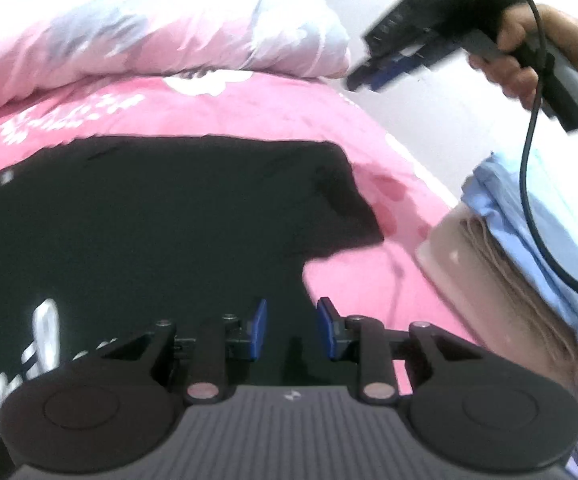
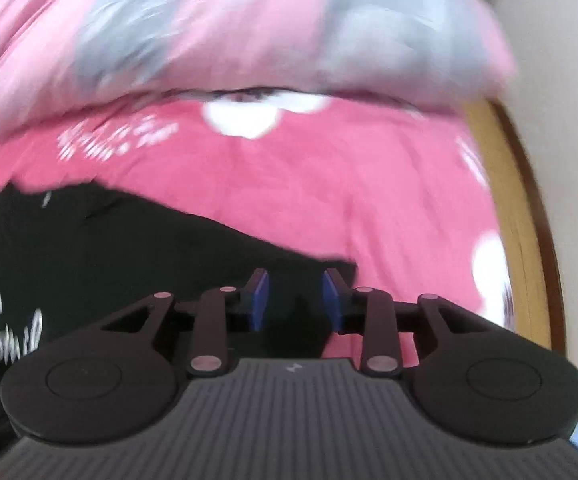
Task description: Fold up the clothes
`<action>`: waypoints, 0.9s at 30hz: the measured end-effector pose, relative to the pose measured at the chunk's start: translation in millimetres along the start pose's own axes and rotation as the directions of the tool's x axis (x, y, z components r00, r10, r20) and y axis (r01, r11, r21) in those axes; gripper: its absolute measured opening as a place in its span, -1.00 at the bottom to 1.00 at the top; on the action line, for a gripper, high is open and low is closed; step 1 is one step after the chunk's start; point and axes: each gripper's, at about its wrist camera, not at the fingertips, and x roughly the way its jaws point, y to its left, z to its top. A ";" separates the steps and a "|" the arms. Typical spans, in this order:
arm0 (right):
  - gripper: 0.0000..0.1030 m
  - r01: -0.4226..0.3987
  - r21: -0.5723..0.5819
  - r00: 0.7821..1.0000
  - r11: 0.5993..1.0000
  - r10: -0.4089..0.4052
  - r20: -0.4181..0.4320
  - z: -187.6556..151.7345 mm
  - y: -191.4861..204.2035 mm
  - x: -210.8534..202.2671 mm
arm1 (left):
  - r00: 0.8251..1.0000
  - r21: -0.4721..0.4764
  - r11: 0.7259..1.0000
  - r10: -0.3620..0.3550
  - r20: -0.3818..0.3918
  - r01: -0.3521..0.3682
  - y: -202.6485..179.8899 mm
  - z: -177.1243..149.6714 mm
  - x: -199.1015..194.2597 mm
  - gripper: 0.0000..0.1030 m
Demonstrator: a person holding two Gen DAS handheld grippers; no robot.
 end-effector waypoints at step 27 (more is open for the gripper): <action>-0.64 -0.333 -0.763 0.943 0.554 0.182 -0.279 -8.5 -32.1 91.2 | 0.974 0.113 0.968 0.226 -0.019 -0.223 -68.8 -4.7 85.5 -0.46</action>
